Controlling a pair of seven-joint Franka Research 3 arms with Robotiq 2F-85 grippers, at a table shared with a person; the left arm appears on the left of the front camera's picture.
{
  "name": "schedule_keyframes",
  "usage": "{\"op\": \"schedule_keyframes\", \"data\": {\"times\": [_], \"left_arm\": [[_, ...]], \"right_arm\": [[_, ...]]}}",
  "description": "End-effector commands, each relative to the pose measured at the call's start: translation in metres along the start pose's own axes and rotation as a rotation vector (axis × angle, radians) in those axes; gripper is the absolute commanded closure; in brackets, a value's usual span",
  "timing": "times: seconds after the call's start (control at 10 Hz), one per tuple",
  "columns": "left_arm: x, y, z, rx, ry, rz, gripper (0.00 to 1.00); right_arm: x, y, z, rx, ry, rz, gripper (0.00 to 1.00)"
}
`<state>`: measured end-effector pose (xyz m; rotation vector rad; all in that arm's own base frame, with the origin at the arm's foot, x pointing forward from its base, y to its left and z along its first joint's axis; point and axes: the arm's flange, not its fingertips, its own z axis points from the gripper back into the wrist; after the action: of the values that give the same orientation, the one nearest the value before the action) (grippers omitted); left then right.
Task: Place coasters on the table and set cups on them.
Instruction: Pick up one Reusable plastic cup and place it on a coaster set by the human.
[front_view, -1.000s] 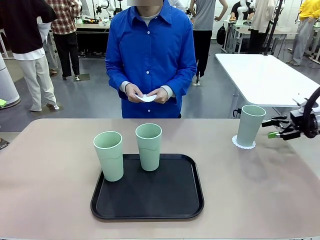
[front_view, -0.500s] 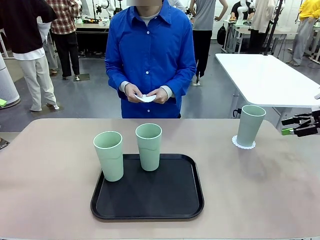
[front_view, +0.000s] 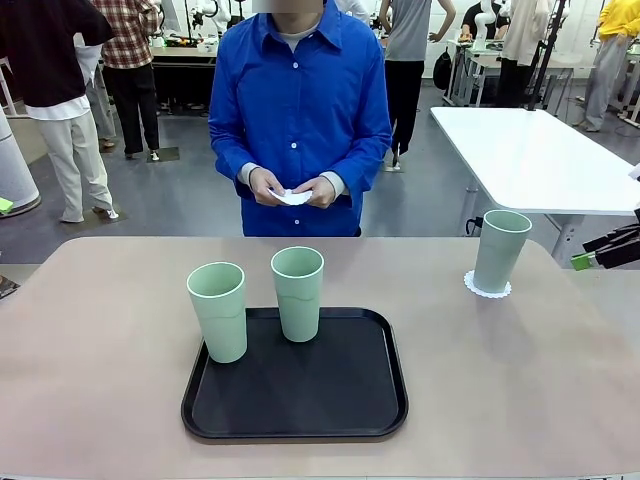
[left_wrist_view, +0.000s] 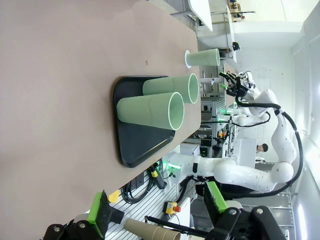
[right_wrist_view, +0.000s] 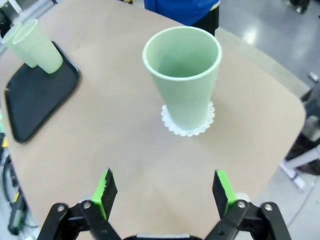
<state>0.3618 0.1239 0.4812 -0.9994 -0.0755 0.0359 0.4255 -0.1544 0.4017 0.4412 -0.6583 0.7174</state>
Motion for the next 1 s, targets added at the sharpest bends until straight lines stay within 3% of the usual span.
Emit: {"op": "schedule_keyframes", "data": {"times": [0.0,0.4,0.9], "left_arm": [[-0.002,-0.001,0.002,-0.006,-0.007,-0.006,0.00],[-0.002,-0.001,0.002,-0.006,-0.007,-0.006,0.00],[-0.002,-0.001,0.002,-0.006,-0.007,-0.006,0.00]], "right_arm": [[0.012,0.034,-0.001,-0.036,0.093,-0.028,0.00],[0.029,0.056,-0.016,-0.126,0.206,-0.061,0.00],[0.027,0.049,-0.010,-0.092,0.164,-0.037,0.00]]}}
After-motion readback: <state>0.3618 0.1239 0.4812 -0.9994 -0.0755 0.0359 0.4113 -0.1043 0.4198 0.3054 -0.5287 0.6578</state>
